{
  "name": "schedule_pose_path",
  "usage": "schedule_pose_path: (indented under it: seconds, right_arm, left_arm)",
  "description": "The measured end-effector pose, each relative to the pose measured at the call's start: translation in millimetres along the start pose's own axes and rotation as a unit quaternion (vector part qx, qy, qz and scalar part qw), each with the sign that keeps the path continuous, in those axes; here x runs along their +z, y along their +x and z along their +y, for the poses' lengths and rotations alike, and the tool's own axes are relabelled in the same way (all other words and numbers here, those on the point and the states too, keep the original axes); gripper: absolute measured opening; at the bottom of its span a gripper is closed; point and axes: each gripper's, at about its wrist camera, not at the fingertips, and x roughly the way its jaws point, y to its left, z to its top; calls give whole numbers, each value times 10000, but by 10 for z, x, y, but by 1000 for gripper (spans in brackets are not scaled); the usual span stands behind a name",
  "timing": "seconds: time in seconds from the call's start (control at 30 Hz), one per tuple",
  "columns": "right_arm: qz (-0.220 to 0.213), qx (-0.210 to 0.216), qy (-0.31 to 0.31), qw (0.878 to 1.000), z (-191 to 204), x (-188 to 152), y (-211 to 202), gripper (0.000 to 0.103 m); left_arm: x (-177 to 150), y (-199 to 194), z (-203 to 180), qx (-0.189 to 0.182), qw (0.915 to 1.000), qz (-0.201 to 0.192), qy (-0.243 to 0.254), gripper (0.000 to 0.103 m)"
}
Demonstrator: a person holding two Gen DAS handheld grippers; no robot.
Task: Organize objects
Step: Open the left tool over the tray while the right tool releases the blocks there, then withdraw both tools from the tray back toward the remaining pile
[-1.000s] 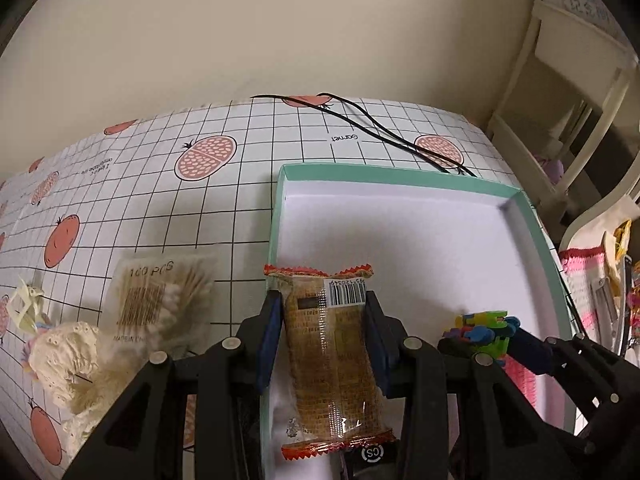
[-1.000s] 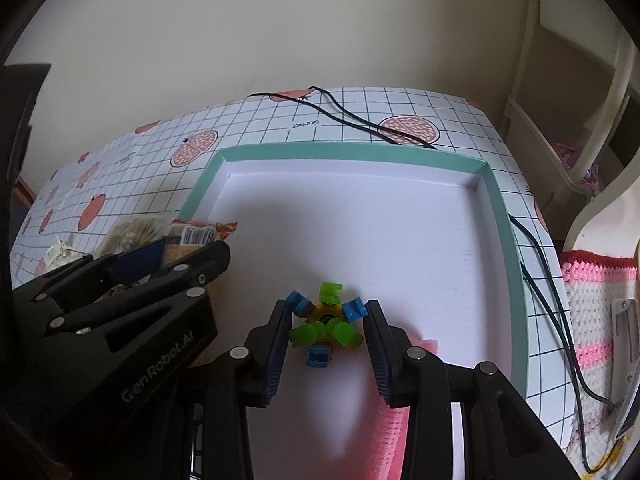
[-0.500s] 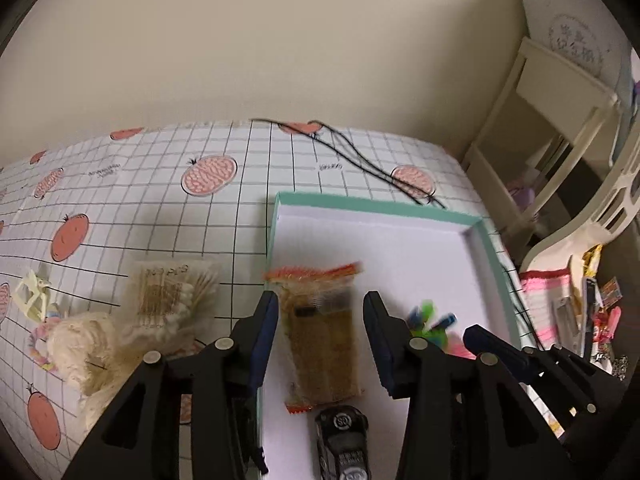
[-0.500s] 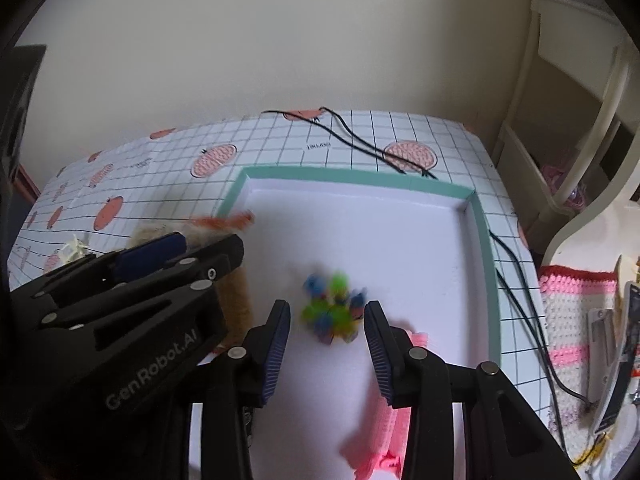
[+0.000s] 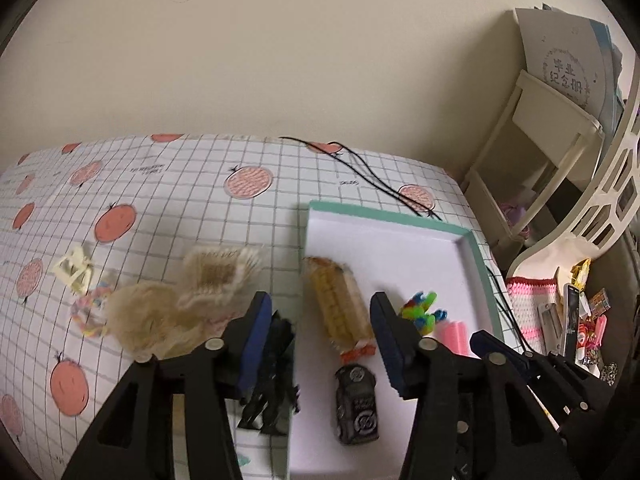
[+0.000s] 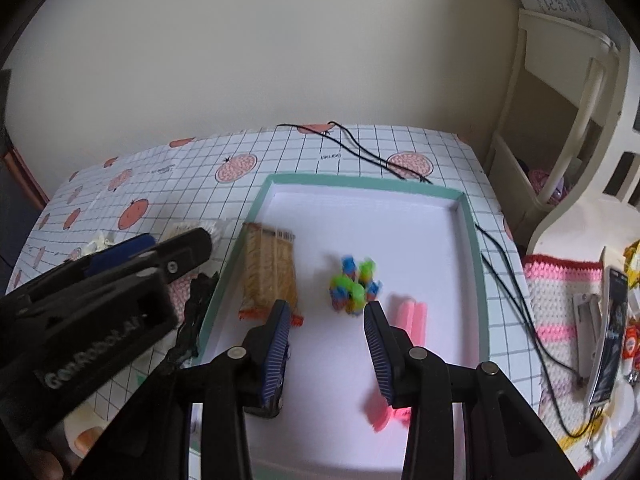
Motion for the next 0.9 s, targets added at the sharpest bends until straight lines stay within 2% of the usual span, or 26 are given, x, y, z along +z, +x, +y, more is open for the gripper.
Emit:
schedule_pose_path:
  seconds: [0.27,0.3,0.4,0.6,0.67,0.73,0.9]
  right_arm:
    - [132,119,131,9998,103,-249,105,44]
    - [137,121,82,9998,127,-267,123,44]
    - [270,-37,14,9996,196,-321,194,44]
    - [234,32,57,9997,295,-345,165,44]
    - [241,52,58,9997,326,-346,171,44]
    - [238,35,11,9997,371,-343,173,44]
    - [210,33,12,9998,425,-331,168,44]
  left_arm:
    - [-184,-71,278,312,9993,119,-162,57]
    - [-190,-73,306,326,9992,126,-184,61]
    - [-210,-68,423,292,9988,216,-316,61]
    - [-276,-86,610,385,9975,313,-507,62]
    - [-283,-109,662,379,9970,293,-609,65]
    - [-300,-136,717,399,9965,243,-688,79]
    - [-352,-127,757,547,9961,317,-611,79]
